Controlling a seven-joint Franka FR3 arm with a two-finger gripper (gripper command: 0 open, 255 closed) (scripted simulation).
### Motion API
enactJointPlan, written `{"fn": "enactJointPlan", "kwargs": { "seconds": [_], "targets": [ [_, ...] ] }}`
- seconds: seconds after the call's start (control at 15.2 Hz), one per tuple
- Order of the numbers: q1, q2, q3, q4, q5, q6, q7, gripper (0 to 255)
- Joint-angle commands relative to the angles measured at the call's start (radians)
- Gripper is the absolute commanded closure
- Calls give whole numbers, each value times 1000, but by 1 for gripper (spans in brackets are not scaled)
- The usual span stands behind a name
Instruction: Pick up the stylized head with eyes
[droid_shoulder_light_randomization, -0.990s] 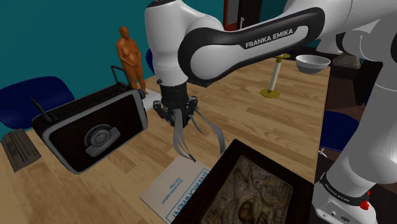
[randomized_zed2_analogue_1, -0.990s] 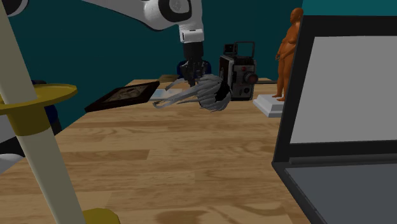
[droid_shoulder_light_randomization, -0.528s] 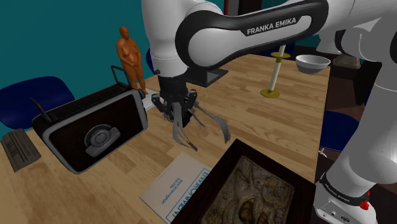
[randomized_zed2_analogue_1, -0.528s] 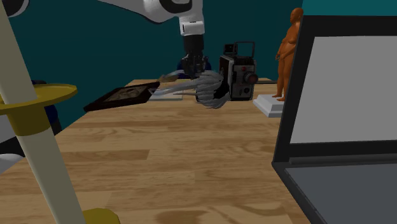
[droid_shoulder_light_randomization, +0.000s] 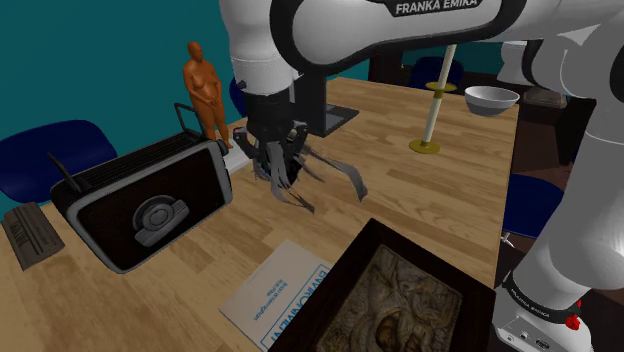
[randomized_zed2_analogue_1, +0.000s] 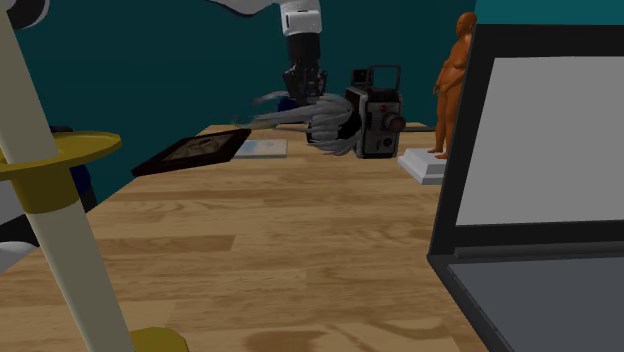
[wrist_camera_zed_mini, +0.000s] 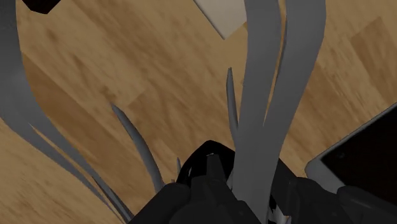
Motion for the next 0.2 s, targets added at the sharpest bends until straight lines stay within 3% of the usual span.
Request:
{"fn": "enactJointPlan", "kwargs": {
  "seconds": [0.0, 0.13],
  "targets": [
    [5, 4, 1, 35, -4, -30, -3, 255],
    [5, 5, 1, 38, -4, -32, -3, 255]
  ]
}}
